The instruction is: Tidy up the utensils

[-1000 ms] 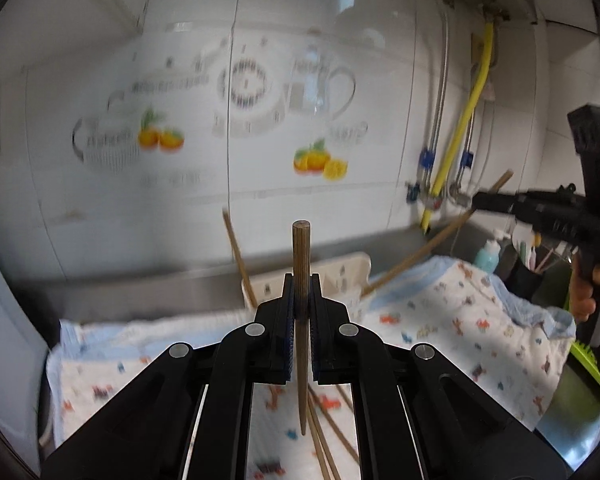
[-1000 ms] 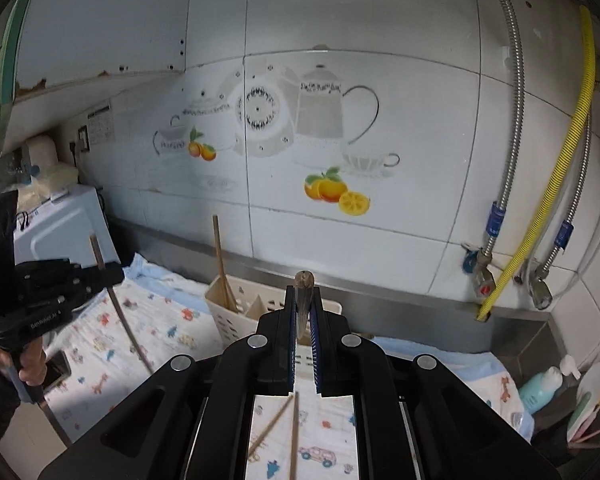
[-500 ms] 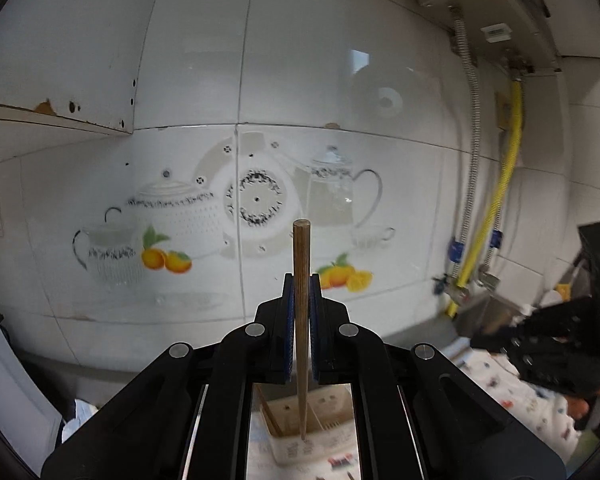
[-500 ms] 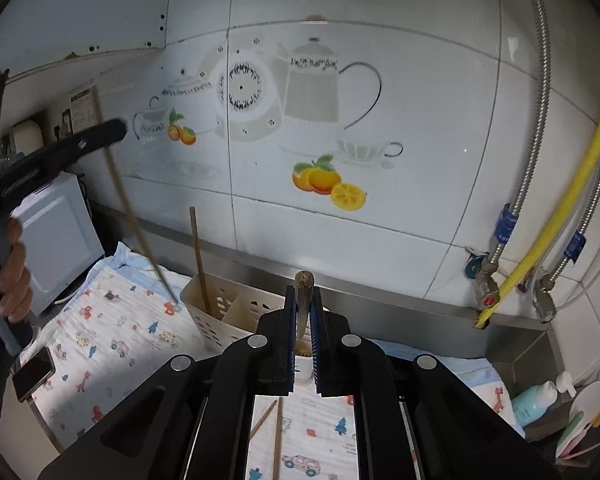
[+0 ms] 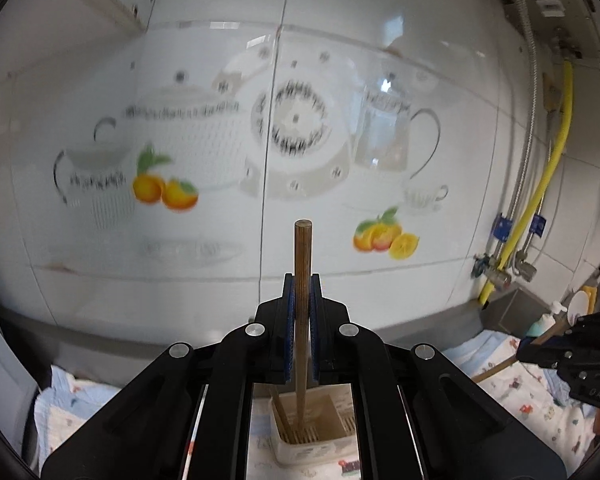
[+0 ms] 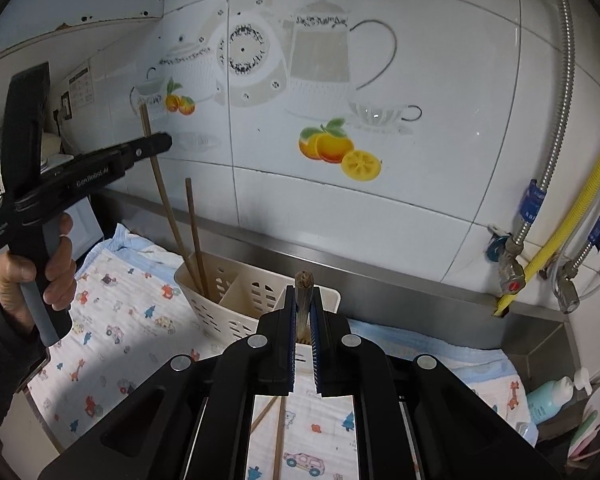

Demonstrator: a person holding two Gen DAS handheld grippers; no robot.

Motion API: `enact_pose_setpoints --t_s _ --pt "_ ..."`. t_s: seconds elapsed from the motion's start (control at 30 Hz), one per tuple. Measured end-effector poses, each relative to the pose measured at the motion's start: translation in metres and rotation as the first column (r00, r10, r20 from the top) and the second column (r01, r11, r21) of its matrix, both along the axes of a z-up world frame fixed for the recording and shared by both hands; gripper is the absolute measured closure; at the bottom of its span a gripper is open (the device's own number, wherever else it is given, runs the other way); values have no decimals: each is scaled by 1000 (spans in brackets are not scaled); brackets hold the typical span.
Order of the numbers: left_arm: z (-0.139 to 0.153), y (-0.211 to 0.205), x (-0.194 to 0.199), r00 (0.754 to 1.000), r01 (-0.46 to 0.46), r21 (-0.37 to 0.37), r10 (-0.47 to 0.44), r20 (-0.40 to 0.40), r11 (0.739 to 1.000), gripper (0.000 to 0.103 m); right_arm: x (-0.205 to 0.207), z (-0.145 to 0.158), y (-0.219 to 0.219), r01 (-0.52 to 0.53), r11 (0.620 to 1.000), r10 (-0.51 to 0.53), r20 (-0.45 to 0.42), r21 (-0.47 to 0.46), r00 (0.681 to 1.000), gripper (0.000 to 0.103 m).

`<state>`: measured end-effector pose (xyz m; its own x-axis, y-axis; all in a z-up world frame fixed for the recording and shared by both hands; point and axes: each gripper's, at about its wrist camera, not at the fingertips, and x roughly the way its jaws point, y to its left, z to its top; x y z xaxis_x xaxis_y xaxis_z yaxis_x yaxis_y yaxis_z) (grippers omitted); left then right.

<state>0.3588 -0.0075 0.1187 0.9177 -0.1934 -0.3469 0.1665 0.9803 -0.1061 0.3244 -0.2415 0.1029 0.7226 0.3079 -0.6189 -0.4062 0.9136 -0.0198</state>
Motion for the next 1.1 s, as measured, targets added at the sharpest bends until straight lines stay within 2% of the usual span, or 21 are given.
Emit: enact_pose_setpoints --t_s 0.13,0.33,0.43,0.5,0.57,0.77,0.8,0.83,0.87,0.9,1.1 --pt "-15 1 6 999 8 6 -8 -45 1000 98 4 -6 -1 9 1000 -9 -16 6 1000 97" --pt "-24 2 7 997 9 11 -9 -71 1000 95 8 -11 0 18 1000 -18 -18 10 1000 96" --pt "-20 2 4 998 17 12 -17 -61 1000 95 8 -9 -1 24 999 -24 -13 22 1000 91" --pt "-16 3 -1 998 26 12 -26 -52 1000 95 5 -7 -3 29 999 -29 1 27 1000 83" --pt "-11 3 -7 999 23 19 -22 -43 1000 95 2 -4 -5 32 999 -32 11 33 999 82" --pt "-1 9 -38 999 39 13 -39 -24 999 93 -20 2 -11 38 998 -40 36 50 999 82" --pt "-2 10 -46 999 42 16 -41 -27 999 92 -26 2 -12 38 998 -40 40 54 998 81" --pt "-4 10 -52 999 42 18 -42 -29 999 86 -31 1 -13 37 998 -39 41 59 998 81" --pt "-6 11 -60 999 40 19 -39 -32 999 79 -38 -1 -14 34 997 -37 41 66 998 81" --pt "-9 12 -68 998 42 19 -41 -37 999 77 -43 -3 -14 34 997 -37 42 68 998 80" --pt "-37 18 -110 994 71 8 -70 -85 997 77 -81 -30 -15 30 997 -32 26 76 999 79"
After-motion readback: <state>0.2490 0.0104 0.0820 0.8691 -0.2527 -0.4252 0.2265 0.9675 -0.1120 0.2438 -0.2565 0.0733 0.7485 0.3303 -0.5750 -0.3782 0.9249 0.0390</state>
